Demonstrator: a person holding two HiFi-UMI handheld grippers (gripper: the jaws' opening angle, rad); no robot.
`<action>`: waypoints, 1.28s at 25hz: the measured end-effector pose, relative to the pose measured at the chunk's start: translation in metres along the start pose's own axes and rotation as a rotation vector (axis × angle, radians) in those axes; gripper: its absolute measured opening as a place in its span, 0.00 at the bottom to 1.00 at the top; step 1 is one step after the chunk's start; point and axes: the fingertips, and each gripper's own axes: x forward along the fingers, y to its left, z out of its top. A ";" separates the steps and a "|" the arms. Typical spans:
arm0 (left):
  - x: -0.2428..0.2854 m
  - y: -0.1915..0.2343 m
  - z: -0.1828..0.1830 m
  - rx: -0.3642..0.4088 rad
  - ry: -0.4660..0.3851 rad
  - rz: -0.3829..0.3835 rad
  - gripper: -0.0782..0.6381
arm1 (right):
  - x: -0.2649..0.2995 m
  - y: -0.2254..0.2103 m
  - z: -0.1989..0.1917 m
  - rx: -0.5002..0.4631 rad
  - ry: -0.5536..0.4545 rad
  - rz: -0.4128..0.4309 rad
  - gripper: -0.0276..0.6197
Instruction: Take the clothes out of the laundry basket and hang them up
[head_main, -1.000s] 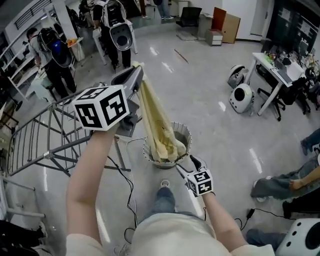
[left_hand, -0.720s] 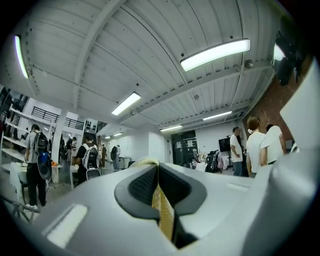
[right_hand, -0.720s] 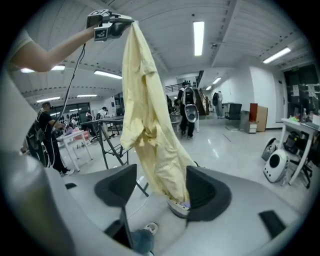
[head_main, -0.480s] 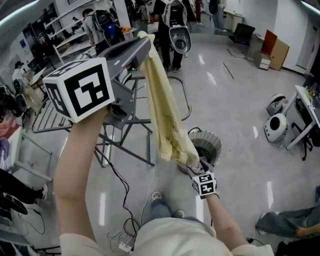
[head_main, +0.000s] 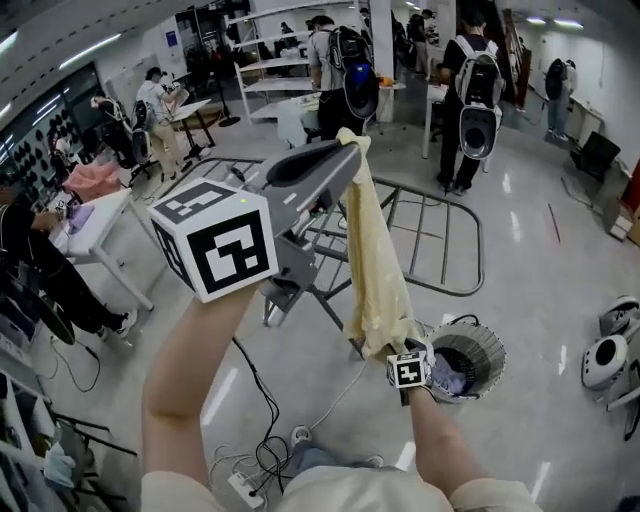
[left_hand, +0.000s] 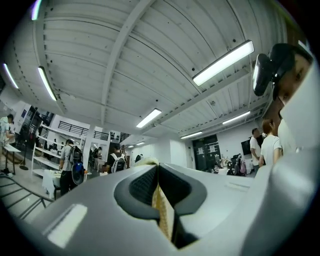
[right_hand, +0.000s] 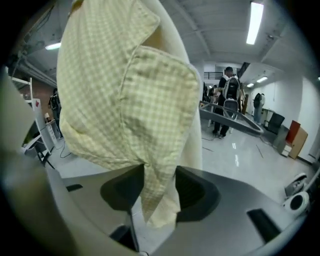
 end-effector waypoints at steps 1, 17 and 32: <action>-0.014 0.008 0.004 0.002 -0.002 0.021 0.13 | 0.007 0.009 0.009 0.006 -0.004 -0.004 0.33; -0.208 0.274 -0.007 0.152 0.035 0.511 0.13 | 0.034 0.098 0.166 -0.148 -0.181 0.155 0.10; -0.301 0.416 -0.231 0.021 0.351 0.568 0.13 | 0.010 0.183 0.289 -0.362 -0.171 0.233 0.10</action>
